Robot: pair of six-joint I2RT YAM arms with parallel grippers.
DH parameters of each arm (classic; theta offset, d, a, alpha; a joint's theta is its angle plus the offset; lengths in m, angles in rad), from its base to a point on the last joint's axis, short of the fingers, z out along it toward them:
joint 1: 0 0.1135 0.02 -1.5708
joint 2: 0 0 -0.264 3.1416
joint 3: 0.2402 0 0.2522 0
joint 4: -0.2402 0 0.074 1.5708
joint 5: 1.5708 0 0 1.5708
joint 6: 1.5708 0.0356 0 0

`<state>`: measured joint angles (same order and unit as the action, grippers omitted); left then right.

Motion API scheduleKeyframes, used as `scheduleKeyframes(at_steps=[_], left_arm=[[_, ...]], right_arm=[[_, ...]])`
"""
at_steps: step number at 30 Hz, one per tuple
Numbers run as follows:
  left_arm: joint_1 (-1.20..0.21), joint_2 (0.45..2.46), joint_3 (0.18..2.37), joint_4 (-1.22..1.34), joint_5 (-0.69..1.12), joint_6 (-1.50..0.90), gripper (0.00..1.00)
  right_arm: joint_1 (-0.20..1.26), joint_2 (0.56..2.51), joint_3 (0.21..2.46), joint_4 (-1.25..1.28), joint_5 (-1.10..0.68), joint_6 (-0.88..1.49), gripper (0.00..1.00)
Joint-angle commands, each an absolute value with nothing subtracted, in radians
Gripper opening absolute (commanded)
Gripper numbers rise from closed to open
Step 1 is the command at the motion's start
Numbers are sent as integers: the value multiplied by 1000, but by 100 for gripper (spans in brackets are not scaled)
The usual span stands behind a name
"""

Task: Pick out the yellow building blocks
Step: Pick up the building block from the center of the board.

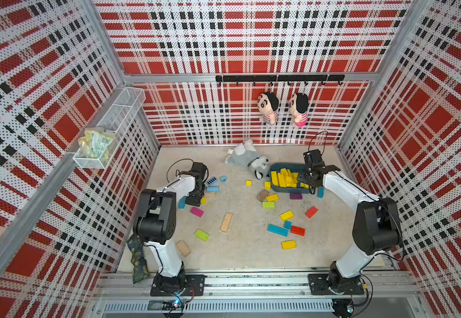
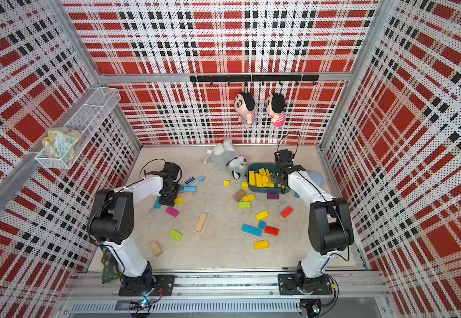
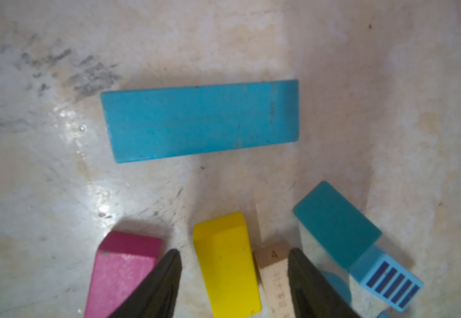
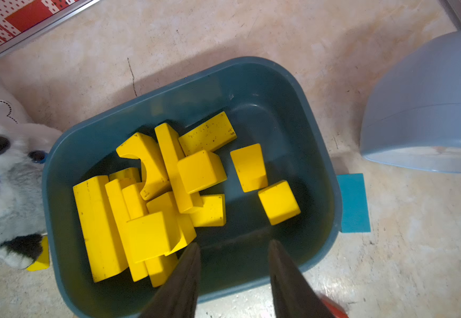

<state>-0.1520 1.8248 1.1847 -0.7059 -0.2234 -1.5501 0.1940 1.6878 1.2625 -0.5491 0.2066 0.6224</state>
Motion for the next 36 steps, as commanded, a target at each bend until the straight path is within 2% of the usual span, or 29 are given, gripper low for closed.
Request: scheduleKeyframes(at_steps=[1, 9, 16, 22, 25, 30, 36], left_arm=[[-150, 1823, 1166, -735, -212, -1566, 62], [-152, 1871, 1173, -735, -212, -1545, 49], [-153, 1903, 1183, -735, -208, -1528, 48], [-159, 1894, 1186, -727, -229, -1505, 30], [-201, 1853, 1190, -705, -320, -1454, 24], [-329, 1734, 1130, -598, -438, -1314, 0], [-440, 1597, 1010, -453, -460, -1225, 0]], right_arm=[[187, 1646, 1244, -549, 222, 626, 45], [186, 1630, 1232, -549, 226, 625, 45], [186, 1617, 1217, -544, 231, 631, 45], [184, 1612, 1216, -539, 226, 633, 45], [184, 1615, 1216, -521, 178, 620, 45], [188, 1610, 1199, -440, 33, 565, 46], [239, 1586, 1158, -299, -126, 449, 45]])
